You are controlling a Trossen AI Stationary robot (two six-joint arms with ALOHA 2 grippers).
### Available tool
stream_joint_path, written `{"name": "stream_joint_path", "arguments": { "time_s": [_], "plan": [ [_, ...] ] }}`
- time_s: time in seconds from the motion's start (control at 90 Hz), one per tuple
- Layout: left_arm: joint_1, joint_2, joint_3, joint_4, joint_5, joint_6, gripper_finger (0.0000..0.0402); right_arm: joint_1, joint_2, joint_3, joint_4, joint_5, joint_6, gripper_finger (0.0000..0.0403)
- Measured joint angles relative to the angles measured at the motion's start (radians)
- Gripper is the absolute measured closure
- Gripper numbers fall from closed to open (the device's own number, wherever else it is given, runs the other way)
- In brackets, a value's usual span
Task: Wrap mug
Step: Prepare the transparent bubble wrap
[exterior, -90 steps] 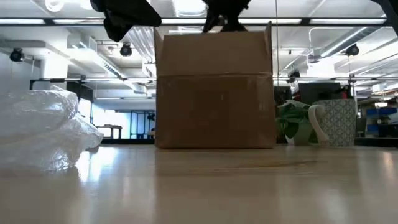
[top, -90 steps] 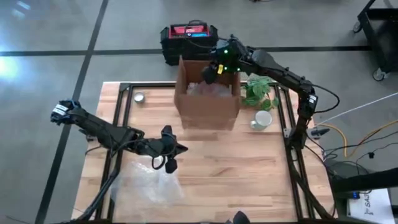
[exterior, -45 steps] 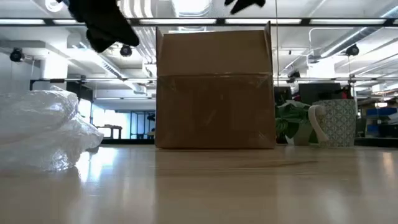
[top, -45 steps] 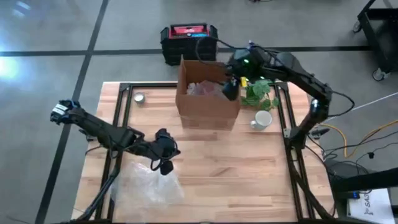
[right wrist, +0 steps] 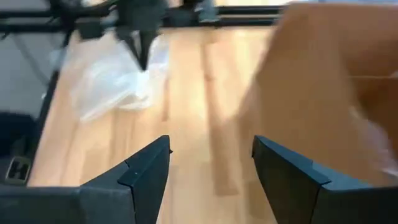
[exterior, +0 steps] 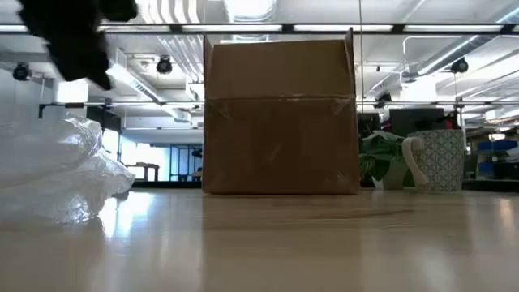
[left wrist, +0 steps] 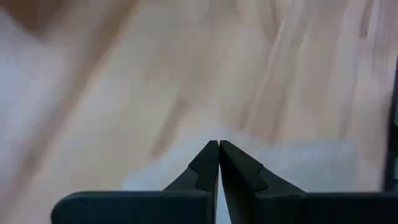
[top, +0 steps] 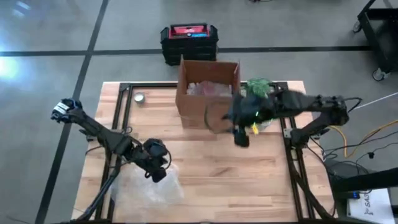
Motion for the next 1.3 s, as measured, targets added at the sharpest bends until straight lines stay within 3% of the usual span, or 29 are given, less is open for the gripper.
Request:
{"name": "stream_joint_path", "arguments": {
  "time_s": [0.233,0.444,0.733,1.022,1.189,1.3],
  "plan": [
    [-0.084,0.117,0.0,-0.057,0.01,-0.104,0.0402,0.15,-0.002,-0.211,0.282,0.0,0.029,0.0183],
    [-0.101,0.259,0.0,-0.042,0.023,-0.096,0.0402,0.246,-0.002,-0.397,0.543,0.0,0.084,0.0192],
    [-0.05,0.397,0.0,0.216,0.015,0.07,0.0402,0.295,0.004,-0.583,0.797,0.001,0.177,0.0203],
    [0.069,0.381,0.002,0.47,-0.015,0.256,0.0402,0.296,0.004,-0.676,0.826,0.002,0.149,0.0195],
    [0.072,0.32,0.071,0.402,-0.056,0.312,0.0402,0.298,0.044,-0.702,0.884,-0.001,0.131,0.0199],
    [0.062,0.269,0.118,0.271,-0.058,0.318,0.0402,0.298,0.102,-0.701,0.924,-0.005,0.084,0.0203]
  ]
}}
